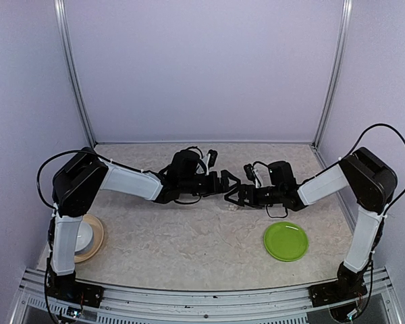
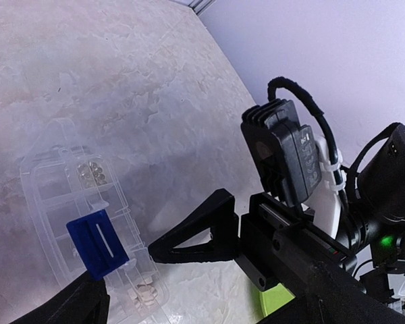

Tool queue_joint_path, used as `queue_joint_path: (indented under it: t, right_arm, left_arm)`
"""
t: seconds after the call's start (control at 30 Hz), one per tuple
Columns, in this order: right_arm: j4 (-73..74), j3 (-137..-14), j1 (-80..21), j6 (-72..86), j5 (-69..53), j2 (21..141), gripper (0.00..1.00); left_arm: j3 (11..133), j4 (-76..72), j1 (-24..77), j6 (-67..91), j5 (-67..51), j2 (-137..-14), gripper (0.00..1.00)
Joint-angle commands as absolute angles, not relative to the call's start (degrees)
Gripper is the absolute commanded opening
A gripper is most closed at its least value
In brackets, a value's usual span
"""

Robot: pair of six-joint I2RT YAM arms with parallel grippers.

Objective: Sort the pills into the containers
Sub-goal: Close the lid of the pill container.

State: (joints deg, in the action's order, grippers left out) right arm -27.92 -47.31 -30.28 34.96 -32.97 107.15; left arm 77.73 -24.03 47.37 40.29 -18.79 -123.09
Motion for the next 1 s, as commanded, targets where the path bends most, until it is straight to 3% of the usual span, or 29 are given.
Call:
queue_joint_path:
  t: [0.0,0.97]
  right_arm:
    - [-30.94,-47.81,-30.94,36.48,-33.66,108.14,1.00]
    - [-30.99,-45.00,-30.42,36.77,-32.70,106.13,1.00]
  left_arm:
    - [79.10,-23.49,49.66,39.87,-21.87,-125.55,0.99]
    - [81.04,-22.29,51.14,40.96,-21.28,-129.45,0.99]
